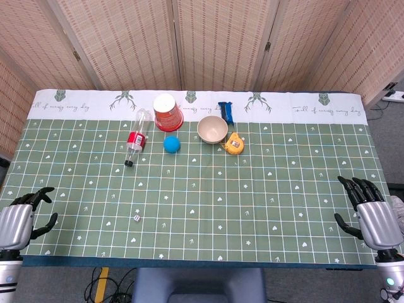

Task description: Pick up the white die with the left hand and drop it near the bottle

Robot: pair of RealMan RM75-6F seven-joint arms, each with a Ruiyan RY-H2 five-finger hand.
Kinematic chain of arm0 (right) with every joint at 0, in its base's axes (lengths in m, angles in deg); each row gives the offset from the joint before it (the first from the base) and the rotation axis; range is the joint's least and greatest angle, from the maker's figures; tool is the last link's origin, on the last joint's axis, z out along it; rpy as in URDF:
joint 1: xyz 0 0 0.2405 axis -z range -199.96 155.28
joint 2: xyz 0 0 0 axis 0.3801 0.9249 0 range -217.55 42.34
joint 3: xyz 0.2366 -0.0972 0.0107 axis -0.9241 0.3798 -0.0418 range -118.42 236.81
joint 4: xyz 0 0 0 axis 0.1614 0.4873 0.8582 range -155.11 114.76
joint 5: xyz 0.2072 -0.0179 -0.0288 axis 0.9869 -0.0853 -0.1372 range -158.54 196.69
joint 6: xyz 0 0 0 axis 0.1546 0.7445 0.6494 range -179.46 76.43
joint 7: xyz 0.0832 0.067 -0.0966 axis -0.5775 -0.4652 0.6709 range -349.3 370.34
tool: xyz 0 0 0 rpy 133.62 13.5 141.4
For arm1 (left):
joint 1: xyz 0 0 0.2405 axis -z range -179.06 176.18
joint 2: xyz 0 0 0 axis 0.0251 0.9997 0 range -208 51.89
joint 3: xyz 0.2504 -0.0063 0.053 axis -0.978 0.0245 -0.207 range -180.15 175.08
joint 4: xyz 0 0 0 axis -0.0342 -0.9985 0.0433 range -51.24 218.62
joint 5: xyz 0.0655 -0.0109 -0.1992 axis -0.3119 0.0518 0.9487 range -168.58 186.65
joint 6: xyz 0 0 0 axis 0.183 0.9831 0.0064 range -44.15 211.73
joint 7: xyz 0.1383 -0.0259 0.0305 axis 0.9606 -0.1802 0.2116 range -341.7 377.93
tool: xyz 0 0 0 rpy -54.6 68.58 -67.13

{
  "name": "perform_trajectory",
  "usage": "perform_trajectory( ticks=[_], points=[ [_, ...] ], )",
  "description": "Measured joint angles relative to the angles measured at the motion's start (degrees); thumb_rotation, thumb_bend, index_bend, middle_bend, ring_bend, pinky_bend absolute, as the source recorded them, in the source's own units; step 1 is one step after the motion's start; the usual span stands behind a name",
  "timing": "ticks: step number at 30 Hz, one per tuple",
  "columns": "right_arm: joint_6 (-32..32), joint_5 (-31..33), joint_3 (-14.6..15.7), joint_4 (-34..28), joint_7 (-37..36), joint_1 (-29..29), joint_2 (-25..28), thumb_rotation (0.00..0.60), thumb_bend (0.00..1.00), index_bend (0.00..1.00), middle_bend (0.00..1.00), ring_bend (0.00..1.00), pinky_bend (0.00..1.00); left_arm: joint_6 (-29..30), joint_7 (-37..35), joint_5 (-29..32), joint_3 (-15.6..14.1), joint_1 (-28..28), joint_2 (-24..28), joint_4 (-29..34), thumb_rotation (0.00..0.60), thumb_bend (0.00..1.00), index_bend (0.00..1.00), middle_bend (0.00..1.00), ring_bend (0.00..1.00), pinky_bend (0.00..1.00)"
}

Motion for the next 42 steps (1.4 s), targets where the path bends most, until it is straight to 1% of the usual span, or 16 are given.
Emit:
perform_trajectory(
  ticks=[12, 16, 20, 22, 24, 26, 28, 33, 36, 42],
  points=[
    [0.41, -0.48, -0.24, -0.05, -0.09, 0.10, 0.20, 0.600, 0.24, 0.10, 0.19, 0.14, 0.16, 0.25, -0.79, -1.07, -0.23, -0.04, 0.27, -0.38, 0.600, 0.36, 0.27, 0.45, 0.36, 0.41],
    [0.53, -0.63, -0.33, -0.17, -0.01, 0.13, 0.39, 0.600, 0.24, 0.10, 0.19, 0.14, 0.16, 0.14, -2.57, -3.00, -0.25, 0.64, 0.31, -1.18, 0.600, 0.36, 0.28, 0.45, 0.36, 0.41],
    [0.60, -0.64, -0.39, -0.32, 0.05, 0.19, 0.54, 0.600, 0.24, 0.10, 0.19, 0.14, 0.16, -1.45, -4.41, -5.69, -0.39, 2.54, 0.40, -2.22, 0.600, 0.36, 0.30, 0.45, 0.38, 0.41],
    [0.68, -0.69, -0.42, -0.42, 0.11, 0.23, 0.60, 0.600, 0.24, 0.10, 0.19, 0.14, 0.16, -2.81, -5.03, -7.49, -0.60, 3.94, 0.42, -2.62, 0.600, 0.36, 0.32, 0.48, 0.40, 0.43],
    [0.66, -0.72, -0.41, -0.54, 0.21, 0.24, 0.65, 0.600, 0.24, 0.10, 0.19, 0.14, 0.16, -4.22, -5.53, -9.23, -0.90, 5.30, 0.33, -2.90, 0.600, 0.36, 0.34, 0.55, 0.46, 0.48],
    [0.53, -0.75, -0.38, -0.63, 0.30, 0.23, 0.66, 0.600, 0.24, 0.10, 0.19, 0.14, 0.16, -6.10, -5.85, -11.42, -1.38, 7.07, 0.06, -3.33, 0.600, 0.36, 0.35, 0.60, 0.53, 0.56],
    [0.40, -0.70, -0.36, -0.66, 0.36, 0.22, 0.67, 0.600, 0.24, 0.10, 0.19, 0.14, 0.16, -8.27, -6.07, -13.26, -1.83, 8.97, -0.40, -3.85, 0.600, 0.36, 0.36, 0.63, 0.57, 0.61],
    [0.20, -0.37, -0.48, -0.68, 0.35, 0.21, 0.77, 0.600, 0.24, 0.10, 0.19, 0.14, 0.16, -13.26, -6.85, -15.35, -2.41, 13.53, -1.96, -5.61, 0.600, 0.36, 0.39, 0.75, 0.66, 0.76],
    [0.06, -0.22, -0.49, -0.58, 0.26, 0.23, 0.72, 0.600, 0.24, 0.10, 0.19, 0.14, 0.16, -15.69, -7.19, -16.41, -2.62, 16.14, -3.66, -7.39, 0.600, 0.36, 0.39, 0.79, 0.69, 0.81],
    [-0.04, -0.15, -0.45, -0.24, -0.14, 0.27, 0.50, 0.600, 0.24, 0.10, 0.19, 0.14, 0.16, -18.99, -6.82, -18.13, -3.43, 19.71, -7.55, -11.17, 0.600, 0.36, 0.39, 0.88, 0.75, 0.88]
  ],
)
